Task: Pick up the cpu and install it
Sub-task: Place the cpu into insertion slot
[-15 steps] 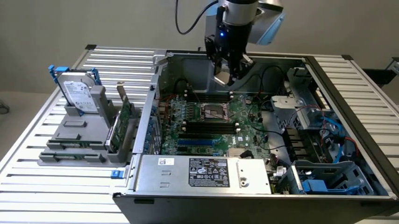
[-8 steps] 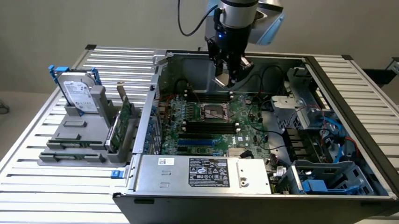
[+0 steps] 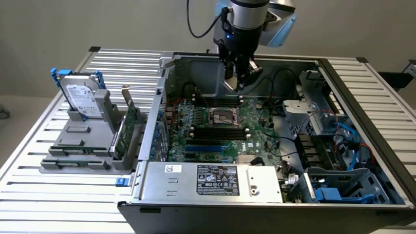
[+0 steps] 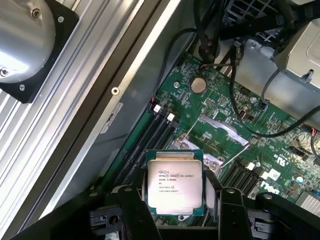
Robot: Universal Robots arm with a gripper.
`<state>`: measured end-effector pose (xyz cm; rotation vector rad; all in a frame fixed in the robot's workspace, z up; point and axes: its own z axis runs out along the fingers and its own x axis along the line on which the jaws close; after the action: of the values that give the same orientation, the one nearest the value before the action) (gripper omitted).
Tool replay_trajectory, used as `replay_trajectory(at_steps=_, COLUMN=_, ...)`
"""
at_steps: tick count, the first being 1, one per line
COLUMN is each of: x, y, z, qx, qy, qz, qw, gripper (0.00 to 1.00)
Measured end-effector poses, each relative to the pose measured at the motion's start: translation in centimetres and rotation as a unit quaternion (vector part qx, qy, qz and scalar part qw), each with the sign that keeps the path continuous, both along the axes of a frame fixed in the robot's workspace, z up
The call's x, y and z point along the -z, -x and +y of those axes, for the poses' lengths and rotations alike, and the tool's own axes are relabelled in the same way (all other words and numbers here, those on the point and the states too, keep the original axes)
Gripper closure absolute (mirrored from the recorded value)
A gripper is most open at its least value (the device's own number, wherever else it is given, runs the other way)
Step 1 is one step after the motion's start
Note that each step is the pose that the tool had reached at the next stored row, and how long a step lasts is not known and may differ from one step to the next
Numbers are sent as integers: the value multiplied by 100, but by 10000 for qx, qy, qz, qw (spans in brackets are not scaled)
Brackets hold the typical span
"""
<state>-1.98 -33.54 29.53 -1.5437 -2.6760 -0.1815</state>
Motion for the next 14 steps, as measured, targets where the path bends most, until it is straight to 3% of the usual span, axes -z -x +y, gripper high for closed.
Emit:
replay_trajectory(at_steps=4, x=-1, y=0, z=0, qx=228, qy=1, qz=115, qw=9997, gripper=45)
replay_trajectory(at_steps=10, x=0, y=0, z=0, qx=497, qy=10, qz=412, qw=9979, gripper=45)
replay_trajectory(at_steps=11, x=2, y=0, z=0, qx=541, qy=20, qz=439, qw=9976, gripper=45)
replay_trajectory(at_steps=14, x=17, y=0, z=0, qx=710, qy=47, qz=446, qw=9965, gripper=45)
